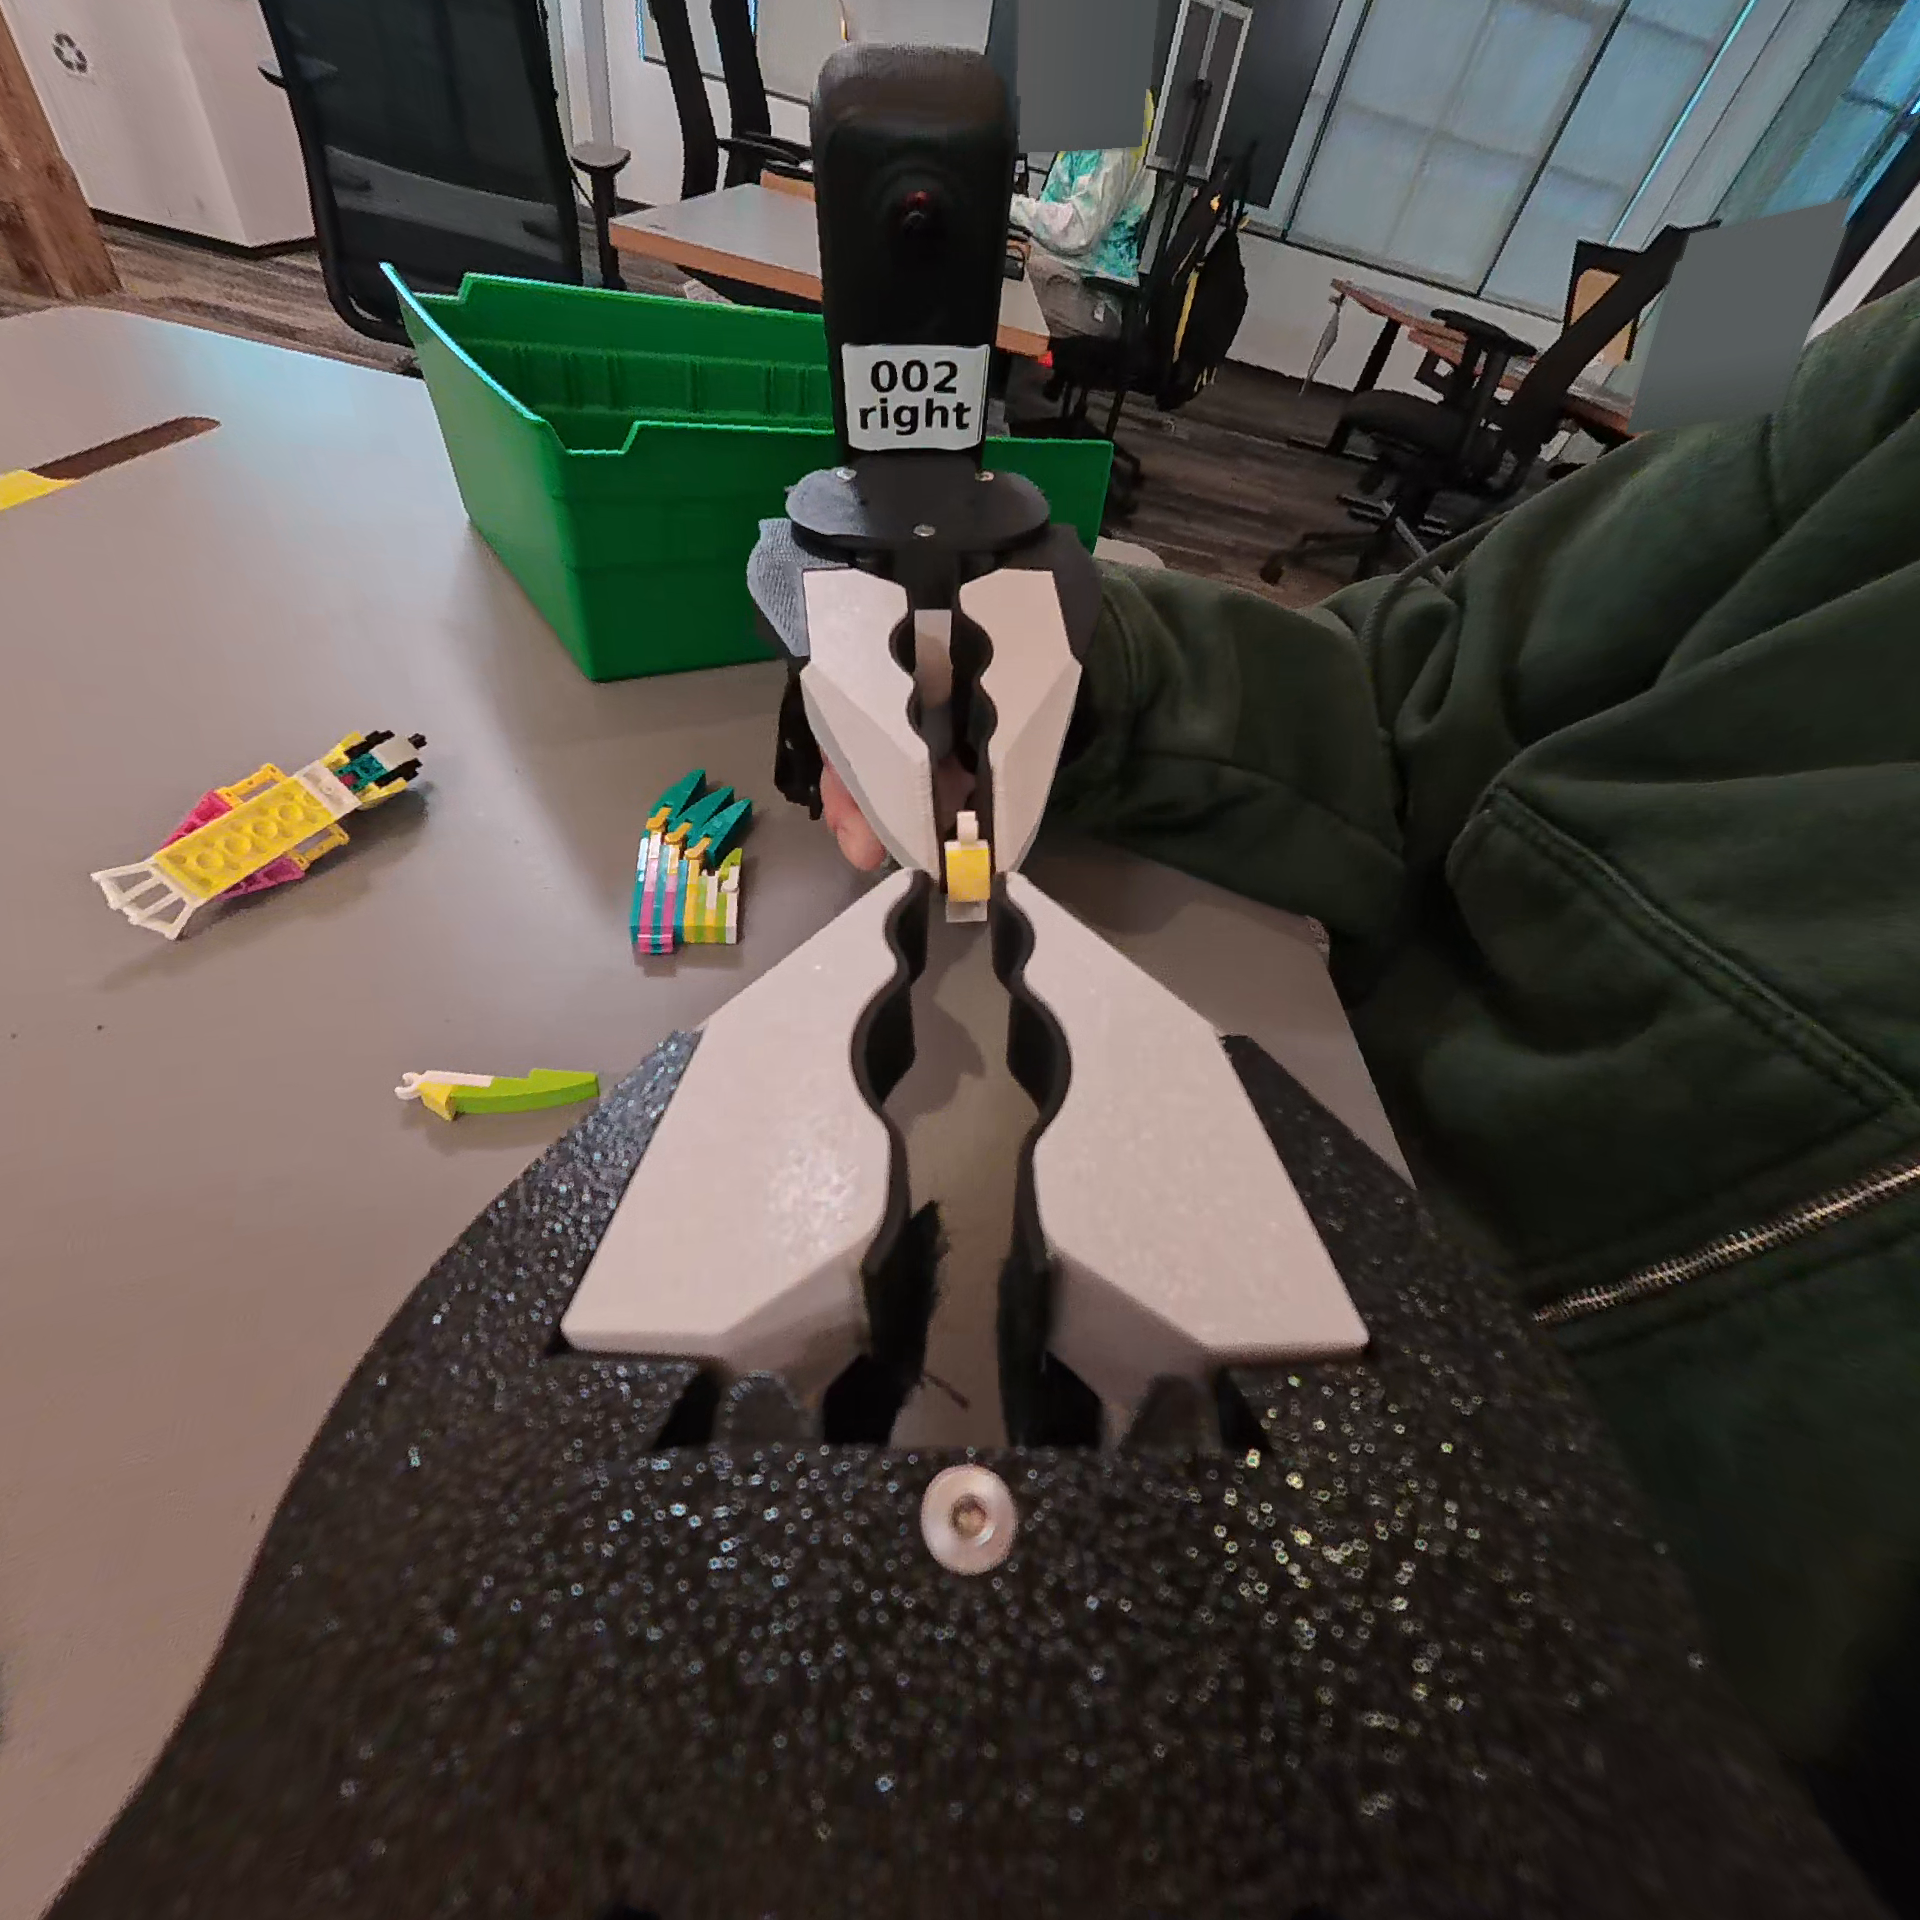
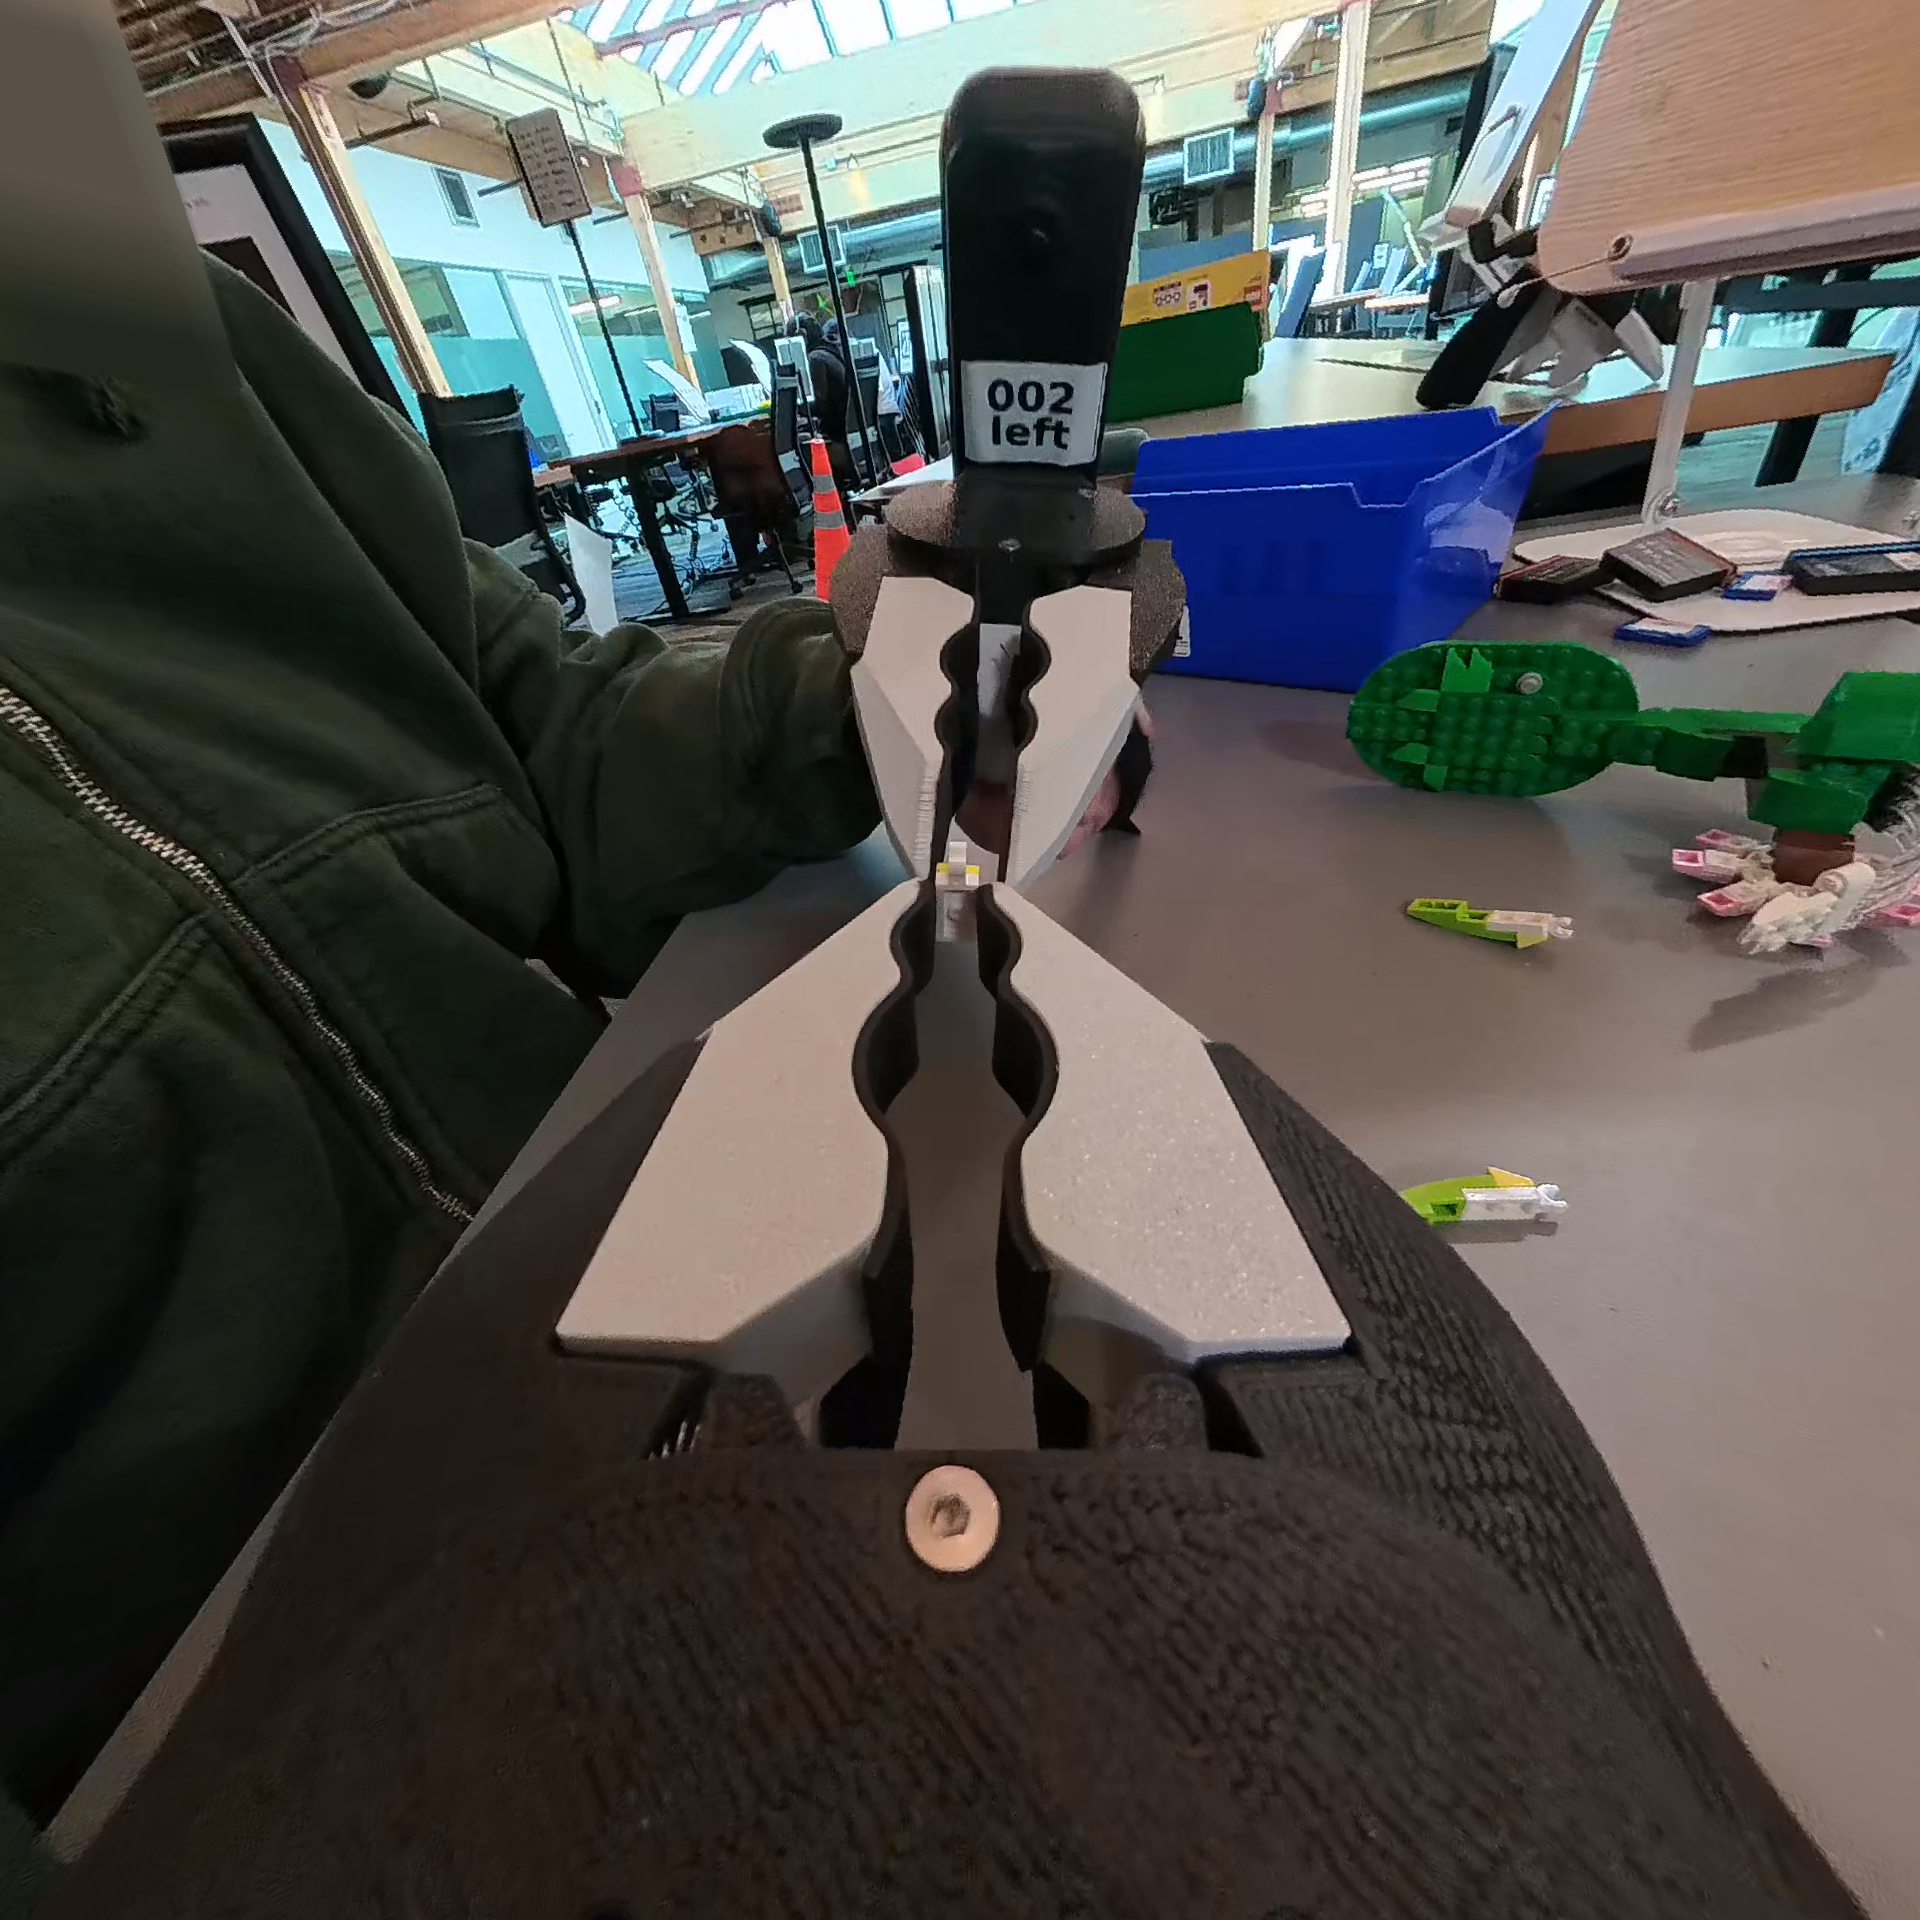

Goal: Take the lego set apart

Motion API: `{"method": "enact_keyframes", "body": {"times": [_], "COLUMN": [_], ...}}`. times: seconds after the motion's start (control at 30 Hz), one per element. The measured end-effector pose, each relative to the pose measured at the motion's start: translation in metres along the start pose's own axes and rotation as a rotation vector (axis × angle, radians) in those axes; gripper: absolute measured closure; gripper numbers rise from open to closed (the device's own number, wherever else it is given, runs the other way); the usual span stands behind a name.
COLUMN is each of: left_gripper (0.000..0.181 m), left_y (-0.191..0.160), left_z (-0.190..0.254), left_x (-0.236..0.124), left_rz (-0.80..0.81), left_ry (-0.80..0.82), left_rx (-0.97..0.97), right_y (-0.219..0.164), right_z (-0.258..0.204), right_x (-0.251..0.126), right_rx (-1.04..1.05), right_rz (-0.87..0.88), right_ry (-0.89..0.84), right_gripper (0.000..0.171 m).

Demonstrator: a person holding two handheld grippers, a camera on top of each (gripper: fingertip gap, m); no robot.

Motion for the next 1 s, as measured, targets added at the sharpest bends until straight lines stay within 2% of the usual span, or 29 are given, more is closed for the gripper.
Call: {"method": "enact_keyframes", "body": {"times": [0.2, 0.53, 0.6, 0.63, 0.7, 0.77, 0.83, 0.9, 0.93, 1.0], "left_gripper": [0.176, 0.177, 0.177, 0.178, 0.177, 0.176, 0.176, 0.176, 0.176, 0.176], "left_y": [-0.008, -0.018, -0.011, -0.007, -0.009, -0.004, 0.014, 0.027, 0.027, 0.015], "left_z": [-0.002, 0.0, -0.005, -0.006, -0.012, -0.015, -0.028, -0.039, -0.037, -0.026], "left_x": [-0.001, 0.0, -0.027, -0.041, -0.051, -0.057, -0.097, -0.178, -0.223, -0.313], "left_rz": [-0.084, -0.096, -0.018, 0.033, 0.048, 0.069, 0.14, 0.217, 0.194, 0.006], "left_ry": [0.077, 0.061, 0.12, 0.127, 0.155, 0.198, 0.411, 0.796, 0.997, 1.398], "left_rx": [0.077, 0.071, 0.063, 0.044, 0.029, 0.028, 0.04, 0.008, -0.007, -0.055], "right_y": [-0.006, -0.017, -0.021, -0.012, 0.0, -0.006, -0.01, -0.003, -0.001, 0.002], "right_z": [0.002, -0.001, 0.014, 0.019, 0.021, 0.022, 0.027, 0.034, 0.037, 0.044], "right_x": [0.003, 0.0, -0.014, -0.022, -0.028, -0.024, -0.024, -0.027, -0.029, -0.029], "right_rx": [-0.113, -0.193, -0.203, -0.172, -0.147, -0.149, -0.145, -0.127, -0.116, -0.093], "right_rz": [-0.071, -0.161, -0.19, -0.136, -0.074, -0.096, -0.106, -0.067, -0.047, -0.019], "right_ry": [-0.078, -0.076, -0.147, -0.161, -0.168, -0.181, -0.204, -0.238, -0.253, -0.286], "right_gripper": [0.166, 0.166, 0.166, 0.166, 0.166, 0.166, 0.166, 0.166, 0.166, 0.166]}}
Point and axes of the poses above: each gripper's, where its closed fingertips meet, x out along the fingers, y out of its top, z = x × y across the jaws, the point moved 2 cm from there along -x, back along the fingers, and after that the axes turned 12 degrees about -y, right-handed, at the moved point
